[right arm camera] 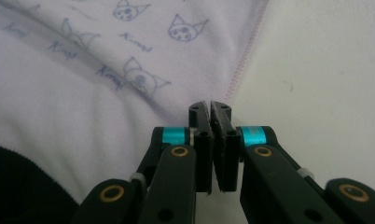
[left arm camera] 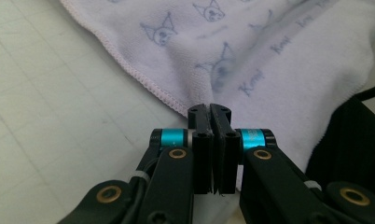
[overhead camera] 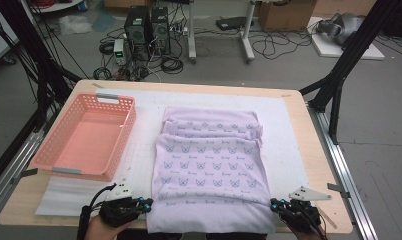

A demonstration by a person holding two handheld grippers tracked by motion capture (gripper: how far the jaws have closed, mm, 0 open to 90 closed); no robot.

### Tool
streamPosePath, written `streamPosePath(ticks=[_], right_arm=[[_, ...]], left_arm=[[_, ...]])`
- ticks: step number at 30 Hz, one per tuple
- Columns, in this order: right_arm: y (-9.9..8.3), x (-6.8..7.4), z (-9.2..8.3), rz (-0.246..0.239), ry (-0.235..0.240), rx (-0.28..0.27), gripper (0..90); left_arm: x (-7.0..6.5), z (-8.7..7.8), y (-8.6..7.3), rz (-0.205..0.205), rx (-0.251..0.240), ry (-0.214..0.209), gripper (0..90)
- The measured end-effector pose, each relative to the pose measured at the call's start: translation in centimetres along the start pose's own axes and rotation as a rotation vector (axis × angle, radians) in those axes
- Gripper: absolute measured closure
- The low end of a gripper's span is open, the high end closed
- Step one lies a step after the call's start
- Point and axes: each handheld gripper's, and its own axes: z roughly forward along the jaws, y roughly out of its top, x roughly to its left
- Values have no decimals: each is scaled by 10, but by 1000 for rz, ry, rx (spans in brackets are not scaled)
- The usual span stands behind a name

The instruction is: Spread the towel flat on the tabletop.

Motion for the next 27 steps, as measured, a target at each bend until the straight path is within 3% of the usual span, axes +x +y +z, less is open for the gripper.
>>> streamPosePath(ticks=[7,9,12,13,15,16,21,24,27], right_arm=[[-7,7,-33,-32,48,-18,885],[-9,11,-44,-53,37,-17,900],[-13,7,-60,-29,31,-47,900],[-14,5,-61,-17,27,-60,894],[-15,4,-55,3,37,-74,880],[-15,5,-48,-2,40,-78,813],[-1,9,-15,13,15,-104,595],[12,12,2,9,-13,-83,553],[15,13,18,-8,-63,-30,582]], left_arm=[[-5,-21,-11,-1,29,-112,874],[-8,-27,-14,13,42,-132,874],[-9,-34,-17,12,9,-145,864],[-8,-33,-17,10,-5,-138,828],[-6,-29,-14,-23,-23,-84,558],[-5,-28,-13,-23,-41,-68,507],[5,-13,5,-33,-137,35,442],[11,9,17,-40,-112,71,442],[13,32,21,-36,-65,105,444]])
